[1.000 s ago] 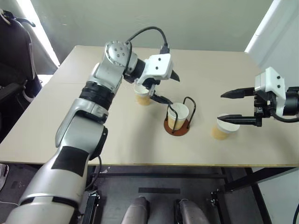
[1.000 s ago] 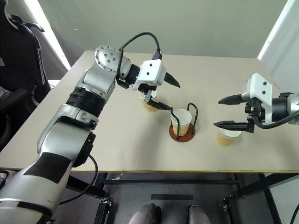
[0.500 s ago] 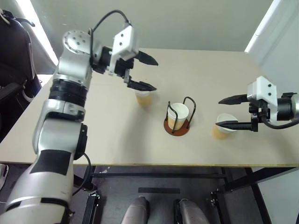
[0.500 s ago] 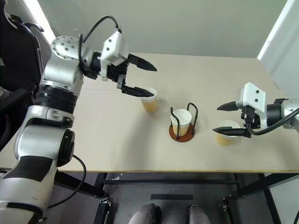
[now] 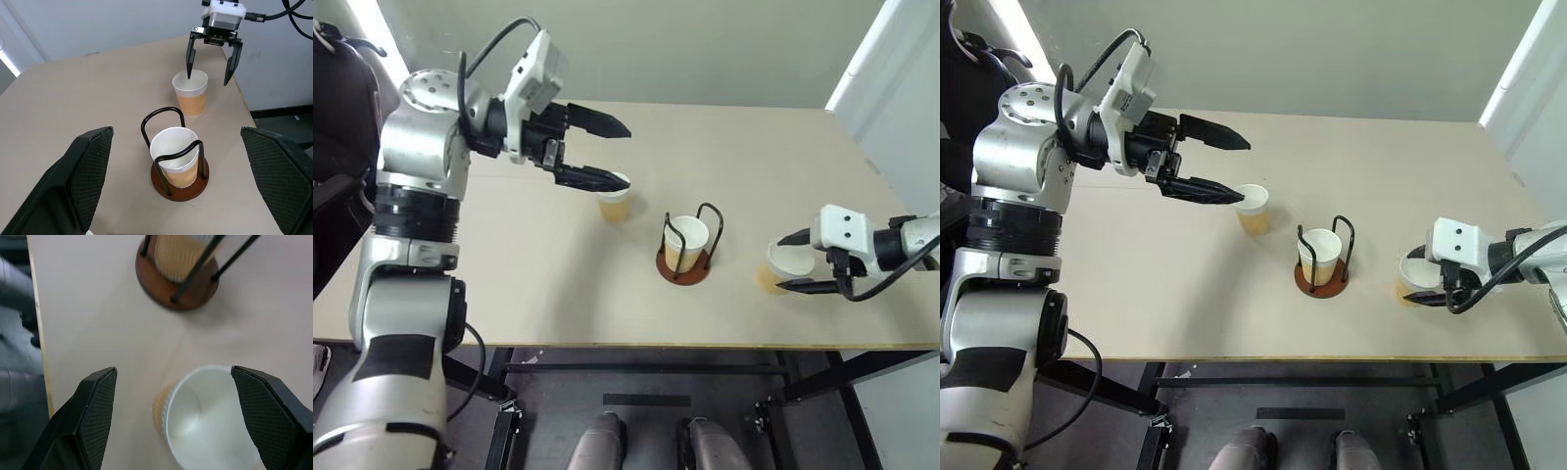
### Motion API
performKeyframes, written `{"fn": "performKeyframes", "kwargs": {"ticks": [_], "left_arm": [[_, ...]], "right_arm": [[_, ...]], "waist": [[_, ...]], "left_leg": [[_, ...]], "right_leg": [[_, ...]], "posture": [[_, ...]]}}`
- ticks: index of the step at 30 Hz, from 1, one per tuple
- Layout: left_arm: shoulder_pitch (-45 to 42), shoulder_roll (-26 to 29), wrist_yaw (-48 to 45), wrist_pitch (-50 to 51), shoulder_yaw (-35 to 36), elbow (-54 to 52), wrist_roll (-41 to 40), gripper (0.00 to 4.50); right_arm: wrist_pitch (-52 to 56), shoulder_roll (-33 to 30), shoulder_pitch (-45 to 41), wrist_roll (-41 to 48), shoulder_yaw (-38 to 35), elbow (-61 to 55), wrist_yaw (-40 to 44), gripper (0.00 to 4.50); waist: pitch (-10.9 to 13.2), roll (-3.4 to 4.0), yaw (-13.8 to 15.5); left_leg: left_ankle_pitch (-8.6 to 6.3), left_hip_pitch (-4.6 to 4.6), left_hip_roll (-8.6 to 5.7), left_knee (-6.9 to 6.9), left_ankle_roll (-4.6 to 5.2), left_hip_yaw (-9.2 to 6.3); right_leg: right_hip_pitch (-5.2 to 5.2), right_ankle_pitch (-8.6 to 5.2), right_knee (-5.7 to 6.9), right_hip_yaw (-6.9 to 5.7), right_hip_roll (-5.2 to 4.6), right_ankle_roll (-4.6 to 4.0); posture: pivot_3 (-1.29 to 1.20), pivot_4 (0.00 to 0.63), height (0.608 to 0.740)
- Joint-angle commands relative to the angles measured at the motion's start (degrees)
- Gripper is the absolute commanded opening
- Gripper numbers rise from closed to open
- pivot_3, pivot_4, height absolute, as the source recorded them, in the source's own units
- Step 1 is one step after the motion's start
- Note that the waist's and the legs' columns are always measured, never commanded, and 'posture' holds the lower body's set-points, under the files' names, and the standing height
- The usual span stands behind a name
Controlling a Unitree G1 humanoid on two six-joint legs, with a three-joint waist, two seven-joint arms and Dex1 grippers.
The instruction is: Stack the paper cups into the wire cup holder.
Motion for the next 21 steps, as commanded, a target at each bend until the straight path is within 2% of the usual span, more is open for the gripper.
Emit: {"fn": "performKeyframes", "kwargs": {"ticks": [1,4,7,16,21], "left_arm": [[0.8,0.7,-1.1,0.6,0.9,-3.1,-1.1,4.48],[1.5,1.1,-1.2,1.1,0.8,-4.3,-1.2,4.48],[2.4,2.0,-1.4,0.7,0.2,-4.8,-0.5,4.5],[4.3,5.0,-1.9,-3.7,-2.0,-4.2,3.1,4.5],[4.3,5.2,-2.0,-5.0,-2.3,-3.0,3.4,4.5]], "right_arm": [[-5.2,-0.5,-1.5,-4.7,2.4,4.0,1.5,3.79],[-7.8,0.5,-2.9,-7.1,4.3,7.0,2.3,3.79],[-11.0,2.2,-5.1,-10.4,6.7,10.6,2.6,3.21],[-14.1,5.2,-9.0,-13.6,8.4,15.7,4.3,0.06],[-13.5,4.9,-9.2,-13.2,7.1,15.7,5.2,0.02]], "waist": [[0.0,0.0,0.0],[0.0,0.0,-0.1],[0.0,0.0,-0.4],[0.0,0.0,-0.4],[0.0,0.0,-0.4]], "left_leg": [[0.0,0.02,0.0,0.0,0.0,0.0],[0.0,0.02,0.0,0.0,0.0,-0.01],[0.0,0.03,0.01,0.0,0.0,0.0],[-0.01,0.01,0.01,-0.02,0.01,-0.02],[-0.01,0.01,0.01,-0.03,0.0,-0.02]], "right_leg": [[0.02,0.0,0.0,0.0,0.0,0.0],[0.01,0.01,0.01,0.0,0.0,0.0],[0.01,0.01,0.01,0.0,0.0,-0.01],[0.01,0.01,-0.02,0.0,0.0,-0.05],[0.01,-0.02,-0.02,0.0,0.0,-0.12]], "posture": [[0.0,0.15,0.74],[0.0,0.15,0.74],[0.0,0.15,0.74],[0.0,0.15,0.74],[0.0,0.15,0.74]]}}
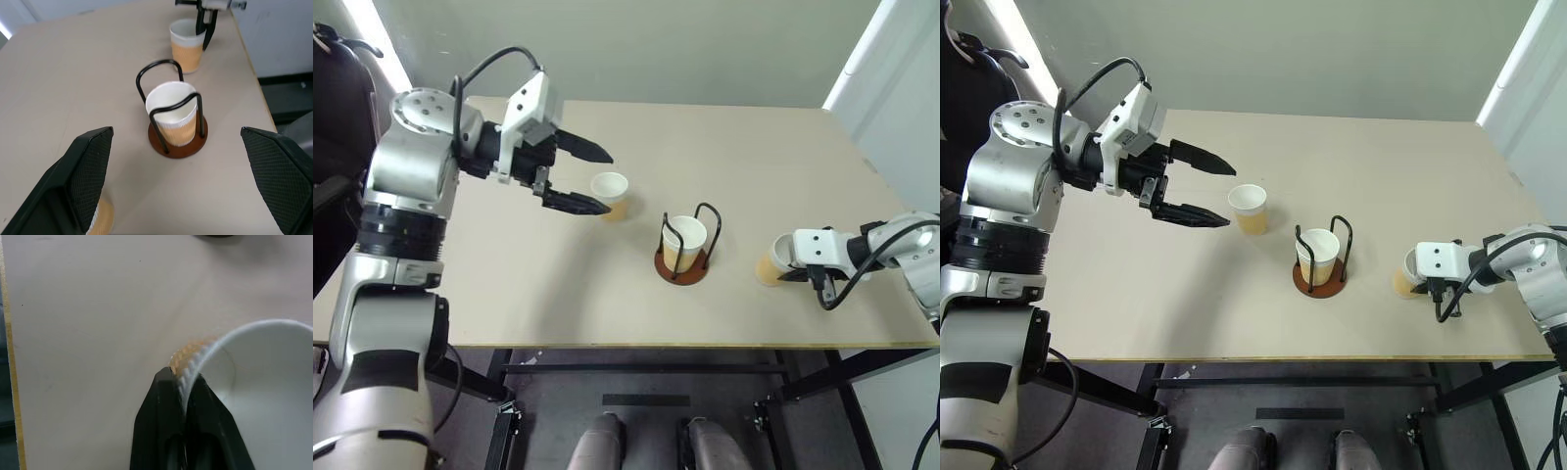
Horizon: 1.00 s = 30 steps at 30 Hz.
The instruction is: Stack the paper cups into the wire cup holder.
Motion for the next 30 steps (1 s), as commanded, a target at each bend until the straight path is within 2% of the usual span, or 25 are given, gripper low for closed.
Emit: {"fn": "performKeyframes", "kwargs": {"ticks": [1,5,9,12,16,22,30], "left_arm": [[-0.7,0.8,-2.0,-1.7,0.3,0.0,0.2,4.5],[-0.6,0.9,-2.0,-2.5,-0.1,0.7,0.3,4.5],[-0.7,0.9,-2.0,-3.3,-0.6,1.4,0.5,4.5],[-1.0,1.0,-2.0,-3.8,-1.3,1.8,0.6,4.5],[-1.2,1.1,-2.0,-3.9,-1.9,2.0,0.5,4.5],[-1.6,1.3,-2.0,-3.8,-2.9,2.0,0.6,4.5],[-1.5,1.9,-2.0,-3.9,-3.4,2.0,0.1,4.5]], "right_arm": [[0.7,-1.1,-1.4,1.1,-2.6,-1.1,0.9,0.02],[3.5,-1.8,-4.8,2.9,-5.3,-2.8,0.8,0.02],[7.8,-0.9,-14.1,5.3,-8.0,-4.3,-0.1,0.02],[9.6,0.2,-20.6,6.1,-8.3,-5.7,-0.3,0.02],[13.0,3.0,-24.9,8.1,-7.8,-9.0,-0.4,0.02],[19.9,8.5,-26.0,12.2,-5.7,-18.1,0.1,0.02],[18.8,10.8,-25.5,11.2,-1.6,-18.1,1.0,0.02]], "waist": [[0.0,0.0,0.0],[0.0,0.01,-0.1],[0.0,0.03,-0.5],[0.0,0.03,-0.5],[0.0,0.02,-0.5],[0.0,0.03,-0.5],[0.0,0.02,-0.5]], "left_leg": [[0.0,0.0,0.0,0.0,0.0,0.0],[-0.01,0.0,0.0,-0.02,-0.02,0.0],[0.0,-0.01,0.0,-0.08,-0.04,0.01],[0.0,-0.01,0.0,-0.2,-0.05,-0.01],[-0.01,-0.02,0.0,-0.29,-0.08,-0.08],[0.08,-0.07,-0.01,-0.45,-0.24,-0.07],[0.12,-0.05,-0.02,-0.5,-0.28,-0.12]], "right_leg": [[-0.01,0.0,0.0,0.0,0.0,-0.01],[-0.02,-0.04,0.0,0.0,0.0,-0.08],[-0.1,-0.11,0.02,0.03,0.0,-0.25],[-0.16,-0.17,0.04,0.02,0.01,-0.35],[-0.16,-0.2,-0.01,-0.04,0.01,-0.4],[-0.31,-0.19,0.0,-0.03,0.02,-0.38],[-0.32,-0.32,0.01,-0.04,0.02,-0.62]], "posture": [[0.0,0.15,0.74],[0.0,0.15,0.74],[0.0,0.15,0.74],[0.0,0.15,0.74],[0.0,0.15,0.74],[0.0,0.15,0.74],[0.0,0.15,0.74]]}}
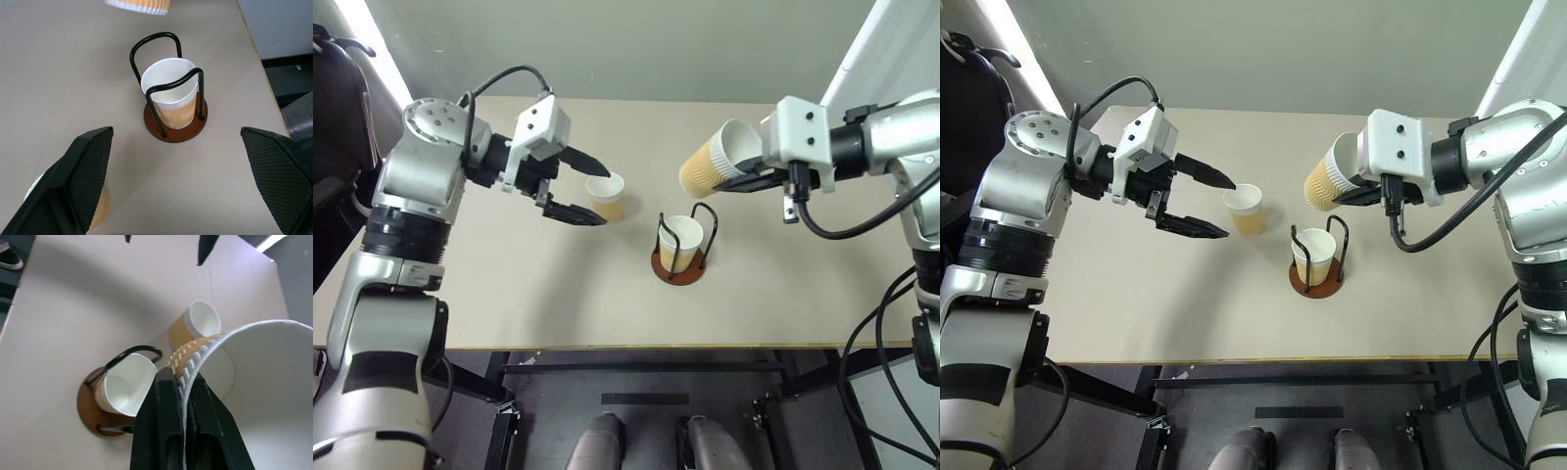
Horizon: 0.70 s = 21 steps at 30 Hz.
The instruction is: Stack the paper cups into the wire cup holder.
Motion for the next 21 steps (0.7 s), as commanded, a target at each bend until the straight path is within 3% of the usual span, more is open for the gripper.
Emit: {"fn": "performKeyframes", "kwargs": {"ticks": [1,21], "left_arm": [[-1.4,1.2,-2.0,-0.5,0.7,-0.7,-1.0,4.5],[-1.4,2.7,-2.0,-0.4,-1.2,-1.1,-4.1,4.5]], "right_arm": [[-1.8,0.3,-0.7,-0.8,1.1,-0.8,0.6,0.02],[-10.3,3.7,0.2,-6.7,7.8,5.1,2.0,0.02]], "waist": [[0.0,0.0,0.0],[0.0,0.0,-0.1]], "left_leg": [[0.01,0.0,0.0,-0.01,-0.02,0.0],[0.09,0.0,0.0,-0.14,-0.11,-0.03]], "right_leg": [[-0.02,0.0,0.01,0.0,0.0,0.0],[-0.09,0.04,0.04,-0.01,0.0,-0.03]], "posture": [[0.0,0.15,0.74],[0.0,0.15,0.74]]}}
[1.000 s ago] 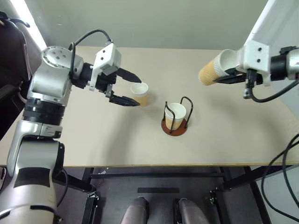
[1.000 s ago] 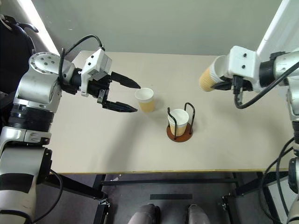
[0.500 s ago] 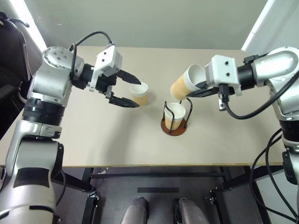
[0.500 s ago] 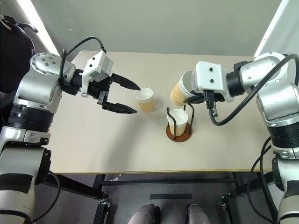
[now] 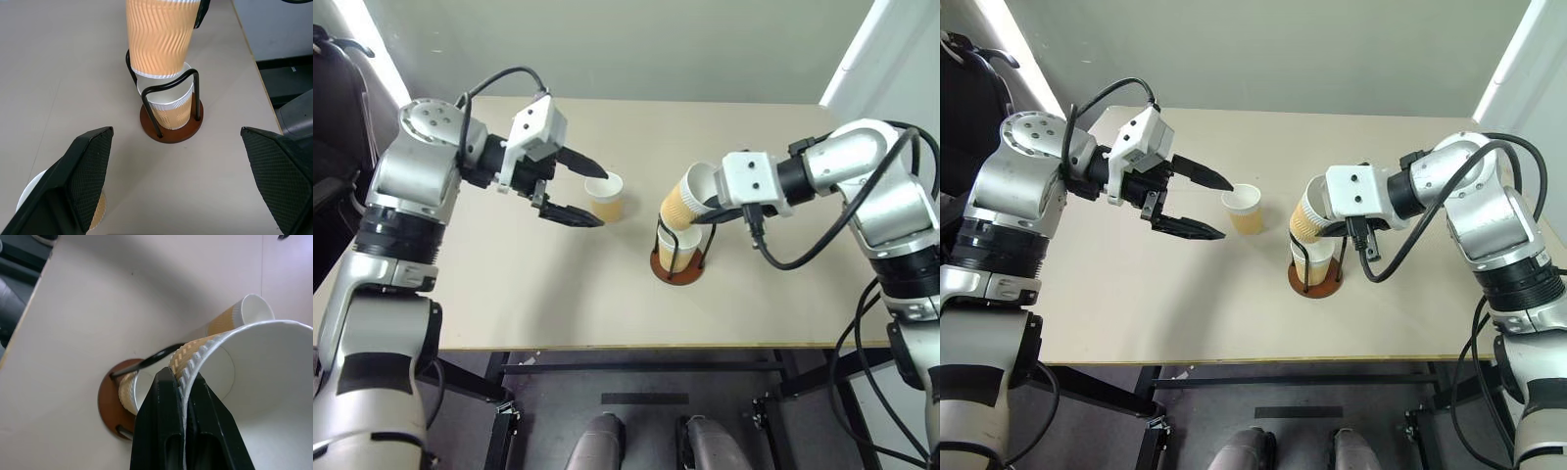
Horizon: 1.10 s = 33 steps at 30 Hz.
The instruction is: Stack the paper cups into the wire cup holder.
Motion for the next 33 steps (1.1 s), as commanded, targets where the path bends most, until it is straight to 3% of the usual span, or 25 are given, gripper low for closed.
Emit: {"fn": "performKeyframes", "kwargs": {"ticks": [1,17,21,29,33], "left_arm": [[-1.3,1.1,-2.0,-0.5,0.2,-0.9,-1.2,4.5],[-1.4,0.8,-2.0,0.0,0.1,-1.5,-1.5,4.5],[-1.6,0.8,-2.0,0.2,0.1,-1.6,-1.4,4.5],[-1.4,0.7,-2.0,-0.6,0.2,-0.8,-0.8,4.5],[-3.0,-1.2,1.7,-5.6,1.1,3.0,3.5,4.5]], "right_arm": [[-2.5,-0.1,-0.3,-1.6,0.1,0.6,0.4,0.02],[-3.0,0.2,1.6,-2.4,-0.1,-0.8,2.0,0.02],[-2.7,1.6,1.2,-2.3,-0.4,-0.6,0.9,0.93],[-2.0,3.3,-0.1,-2.5,-1.6,0.9,-2.0,3.76],[3.3,4.5,-2.8,0.5,-5.7,2.9,-5.1,3.76]], "waist": [[0.0,0.0,0.0],[0.0,0.0,0.0],[0.0,0.0,-0.1],[0.0,0.0,-0.1],[0.0,0.0,0.0]], "left_leg": [[0.02,0.0,0.0,-0.02,-0.03,0.0],[0.17,0.02,0.0,-0.24,-0.18,-0.03],[0.18,0.04,0.01,-0.24,-0.18,-0.04],[0.19,0.03,0.01,-0.25,-0.2,-0.05],[0.21,0.03,0.0,-0.26,-0.2,-0.06]], "right_leg": [[0.0,0.0,0.0,0.0,0.0,0.0],[-0.07,0.06,0.01,-0.02,0.0,0.03],[-0.07,0.07,0.03,-0.02,0.01,0.02],[-0.08,0.07,0.03,-0.04,0.0,0.01],[-0.09,0.07,0.05,-0.06,0.0,0.0]], "posture": [[0.0,0.15,0.74],[0.0,0.15,0.74],[0.0,0.15,0.74],[0.0,0.15,0.74],[0.0,0.15,0.74]]}}
